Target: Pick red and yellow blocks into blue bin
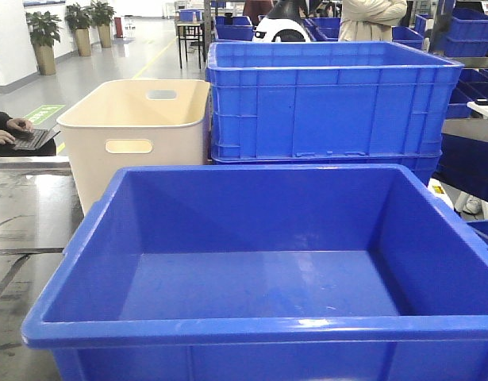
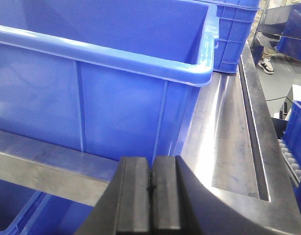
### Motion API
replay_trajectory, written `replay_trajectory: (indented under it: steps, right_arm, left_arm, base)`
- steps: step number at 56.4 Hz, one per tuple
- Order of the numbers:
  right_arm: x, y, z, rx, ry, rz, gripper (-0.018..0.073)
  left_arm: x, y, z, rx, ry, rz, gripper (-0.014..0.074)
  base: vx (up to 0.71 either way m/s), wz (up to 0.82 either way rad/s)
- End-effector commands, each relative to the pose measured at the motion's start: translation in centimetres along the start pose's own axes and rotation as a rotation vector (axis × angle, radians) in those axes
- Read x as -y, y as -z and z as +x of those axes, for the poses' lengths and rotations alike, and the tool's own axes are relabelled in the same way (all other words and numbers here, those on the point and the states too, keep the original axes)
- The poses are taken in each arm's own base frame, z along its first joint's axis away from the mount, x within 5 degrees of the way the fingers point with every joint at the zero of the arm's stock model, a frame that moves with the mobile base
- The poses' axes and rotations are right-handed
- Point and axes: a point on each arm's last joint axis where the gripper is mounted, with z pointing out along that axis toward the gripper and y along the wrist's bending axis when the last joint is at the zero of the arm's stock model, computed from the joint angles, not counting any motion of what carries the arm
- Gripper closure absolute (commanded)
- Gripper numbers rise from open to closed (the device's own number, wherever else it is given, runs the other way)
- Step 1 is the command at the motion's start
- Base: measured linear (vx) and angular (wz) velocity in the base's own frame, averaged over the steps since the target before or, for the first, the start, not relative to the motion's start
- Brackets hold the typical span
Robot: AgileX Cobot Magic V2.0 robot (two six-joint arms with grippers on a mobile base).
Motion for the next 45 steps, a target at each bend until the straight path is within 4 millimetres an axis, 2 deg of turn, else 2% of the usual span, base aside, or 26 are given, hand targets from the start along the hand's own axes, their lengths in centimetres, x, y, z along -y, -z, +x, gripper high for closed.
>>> replay_trajectory:
  steps: [1,30,39,45]
  right_arm:
    - [0.2,0.2,-1.3,0.083,0.018,0.016,0.0569]
    - [0.2,0.2,-1.3,0.086,0.020,0.016,0.0569]
    - [-0.4,0.2,-2.6,0.248,-0.098,-0.054,0.0569]
    - [-0.8,-1.3,-1.9,0.344,-0.086,-0.067,0.0569]
  left_arm:
    - [0.0,0.2,-1.5,0.114,0.007,-0.004,0.0596]
    - [0.0,0.2,-1.5,0.114,0.007,-0.004,0.0596]
    - [0.0,0.2,-1.5,0.114,0.007,-0.004,0.0596]
    - [0.0,0.2,-1.5,0.114,0.007,-0.004,0.0596]
  base:
    - [0.00,0.00]
    - [0.00,0.00]
    - [0.00,0.00]
    - [0.00,0.00]
